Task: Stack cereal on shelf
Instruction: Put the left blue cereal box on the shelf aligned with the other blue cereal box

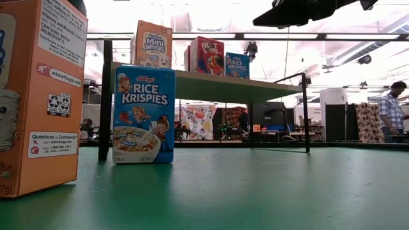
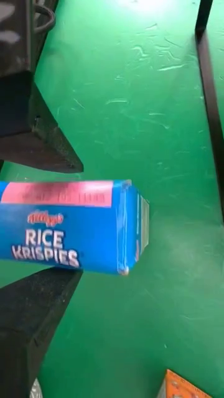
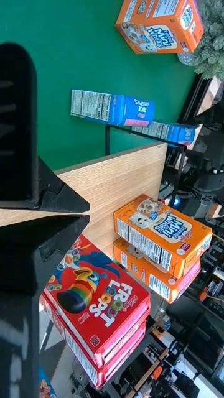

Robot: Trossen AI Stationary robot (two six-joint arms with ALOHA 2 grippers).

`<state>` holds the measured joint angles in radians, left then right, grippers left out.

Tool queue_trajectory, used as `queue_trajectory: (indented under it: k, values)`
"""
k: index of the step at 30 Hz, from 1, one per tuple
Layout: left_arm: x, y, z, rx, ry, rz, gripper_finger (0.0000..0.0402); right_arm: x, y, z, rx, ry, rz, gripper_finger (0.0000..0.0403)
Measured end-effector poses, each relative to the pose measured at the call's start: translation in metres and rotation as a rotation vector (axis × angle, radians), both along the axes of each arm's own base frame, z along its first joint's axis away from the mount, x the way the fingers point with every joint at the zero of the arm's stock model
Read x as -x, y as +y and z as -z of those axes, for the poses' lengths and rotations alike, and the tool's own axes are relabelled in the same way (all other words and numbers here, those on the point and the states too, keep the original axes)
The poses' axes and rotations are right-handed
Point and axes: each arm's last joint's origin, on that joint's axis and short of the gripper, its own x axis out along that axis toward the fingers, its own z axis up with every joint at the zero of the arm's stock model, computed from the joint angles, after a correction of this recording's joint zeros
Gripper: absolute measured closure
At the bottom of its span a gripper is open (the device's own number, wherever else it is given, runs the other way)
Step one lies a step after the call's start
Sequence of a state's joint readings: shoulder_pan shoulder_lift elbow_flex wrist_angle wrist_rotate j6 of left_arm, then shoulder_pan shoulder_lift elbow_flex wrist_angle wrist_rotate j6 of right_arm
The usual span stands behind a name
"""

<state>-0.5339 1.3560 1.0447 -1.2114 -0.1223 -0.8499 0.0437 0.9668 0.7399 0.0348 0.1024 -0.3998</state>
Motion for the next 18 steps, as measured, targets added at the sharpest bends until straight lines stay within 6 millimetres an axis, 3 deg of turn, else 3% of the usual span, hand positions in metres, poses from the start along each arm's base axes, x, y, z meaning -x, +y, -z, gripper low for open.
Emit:
queue_trajectory:
  k: [13,18]
  values:
    - [0.001,-0.003,0.000,0.050,0.027,-0.011,0.0279,0.000,0.000,0.000,0.000,0.002,0.000,0.0394]
    - [-0.003,-0.007,-0.022,0.104,-0.010,-0.006,0.0297,0.000,0.000,0.000,0.000,0.002,0.001,0.0394]
